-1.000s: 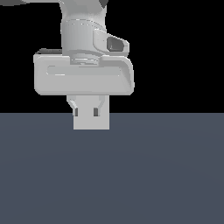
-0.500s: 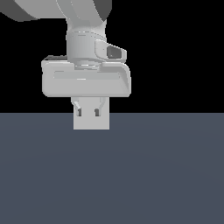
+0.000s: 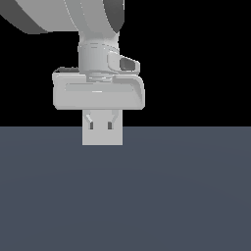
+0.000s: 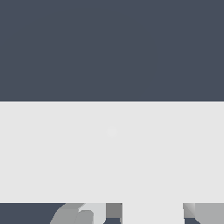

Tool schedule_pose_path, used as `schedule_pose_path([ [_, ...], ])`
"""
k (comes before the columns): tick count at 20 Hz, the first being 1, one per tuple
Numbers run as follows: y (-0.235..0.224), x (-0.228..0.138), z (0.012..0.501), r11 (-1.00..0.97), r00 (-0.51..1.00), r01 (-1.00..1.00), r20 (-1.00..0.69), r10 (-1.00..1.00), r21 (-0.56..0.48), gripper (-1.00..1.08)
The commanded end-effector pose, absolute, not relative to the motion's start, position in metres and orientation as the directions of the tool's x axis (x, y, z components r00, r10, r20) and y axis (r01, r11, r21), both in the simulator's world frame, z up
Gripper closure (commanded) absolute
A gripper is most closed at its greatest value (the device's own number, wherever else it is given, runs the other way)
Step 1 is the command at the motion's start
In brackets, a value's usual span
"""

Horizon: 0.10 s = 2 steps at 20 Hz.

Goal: Plug the charger into the wall socket.

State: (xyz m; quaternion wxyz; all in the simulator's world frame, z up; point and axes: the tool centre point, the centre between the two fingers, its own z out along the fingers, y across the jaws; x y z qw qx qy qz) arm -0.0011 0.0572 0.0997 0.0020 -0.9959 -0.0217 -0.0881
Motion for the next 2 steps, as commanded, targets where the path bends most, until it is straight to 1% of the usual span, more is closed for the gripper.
schedule_pose_path([
  [1, 0.0574, -0.0004, 0.1000, -0.999, 0.983, 0.044, 0.176, 0.043, 0.000, 1.08],
  [2, 0.0574, -0.0006, 0.1000, -0.999, 0.983, 0.044, 0.176, 0.043, 0.000, 1.08],
])
